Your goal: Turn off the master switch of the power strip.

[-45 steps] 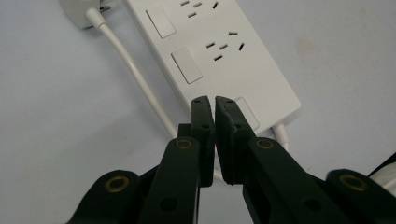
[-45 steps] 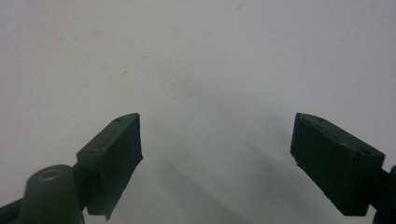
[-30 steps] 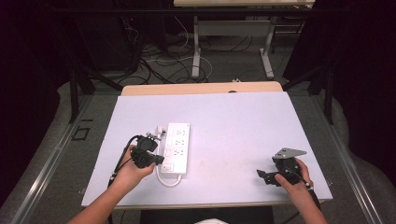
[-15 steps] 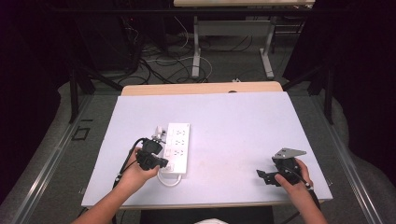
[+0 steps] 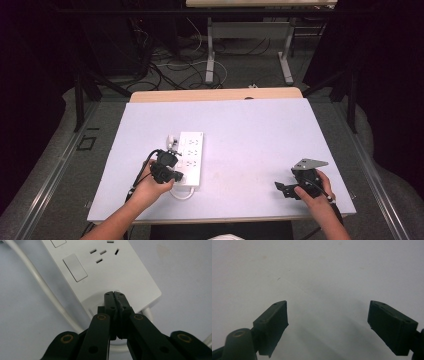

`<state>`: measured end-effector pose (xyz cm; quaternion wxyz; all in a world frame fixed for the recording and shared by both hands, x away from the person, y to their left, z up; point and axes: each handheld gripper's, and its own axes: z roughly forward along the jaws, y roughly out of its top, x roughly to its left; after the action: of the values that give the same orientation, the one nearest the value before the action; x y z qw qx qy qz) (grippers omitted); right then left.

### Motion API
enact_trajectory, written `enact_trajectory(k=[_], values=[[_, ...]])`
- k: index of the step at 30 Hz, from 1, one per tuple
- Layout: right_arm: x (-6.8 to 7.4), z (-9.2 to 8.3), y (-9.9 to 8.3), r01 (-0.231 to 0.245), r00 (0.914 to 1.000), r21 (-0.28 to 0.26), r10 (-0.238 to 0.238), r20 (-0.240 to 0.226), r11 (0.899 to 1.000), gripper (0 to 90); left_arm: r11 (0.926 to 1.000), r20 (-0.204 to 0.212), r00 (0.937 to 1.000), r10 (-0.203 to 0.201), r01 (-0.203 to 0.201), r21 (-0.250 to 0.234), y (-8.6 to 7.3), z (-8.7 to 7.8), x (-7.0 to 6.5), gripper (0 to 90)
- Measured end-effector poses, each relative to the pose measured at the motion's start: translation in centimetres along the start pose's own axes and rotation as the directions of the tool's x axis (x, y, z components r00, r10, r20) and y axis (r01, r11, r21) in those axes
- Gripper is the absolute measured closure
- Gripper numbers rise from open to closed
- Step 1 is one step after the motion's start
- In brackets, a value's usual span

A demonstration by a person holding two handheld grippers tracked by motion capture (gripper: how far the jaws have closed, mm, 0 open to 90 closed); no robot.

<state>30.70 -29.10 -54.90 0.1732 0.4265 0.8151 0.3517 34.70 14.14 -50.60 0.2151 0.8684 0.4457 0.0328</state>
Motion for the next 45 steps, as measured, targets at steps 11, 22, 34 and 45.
enact_trajectory(k=[11, 22, 34, 45], values=[[-0.04, 0.03, -0.03, 0.005, 1.0, 0.001, -0.005, -0.001, 1.0, 16.0, 0.9991, -0.041, 0.9985, 0.036, -0.035, 0.022, 0.25, 0.24, -0.49, 90.0], [-0.04, 0.02, -0.03, 0.008, 1.0, 0.002, -0.008, 0.001, 1.0, 16.0, 0.9992, -0.048, 0.998, 0.04, -0.04, 0.004, -0.12, 0.32, -0.56, 90.0], [-0.02, 0.02, -0.01, 0.001, 1.0, 0.003, -0.001, 0.001, 1.0, 16.0, 0.9998, -0.018, 0.9996, 0.019, -0.019, -0.007, 0.03, 0.12, -0.47, 90.0], [-0.06, -0.05, -0.05, 0.003, 1.0, 0.002, -0.003, 0.004, 1.0, 16.0, 1.0, 0.001, 1.0, -0.002, 0.002, -0.009, 0.09, 0.16, -0.29, 90.0]])
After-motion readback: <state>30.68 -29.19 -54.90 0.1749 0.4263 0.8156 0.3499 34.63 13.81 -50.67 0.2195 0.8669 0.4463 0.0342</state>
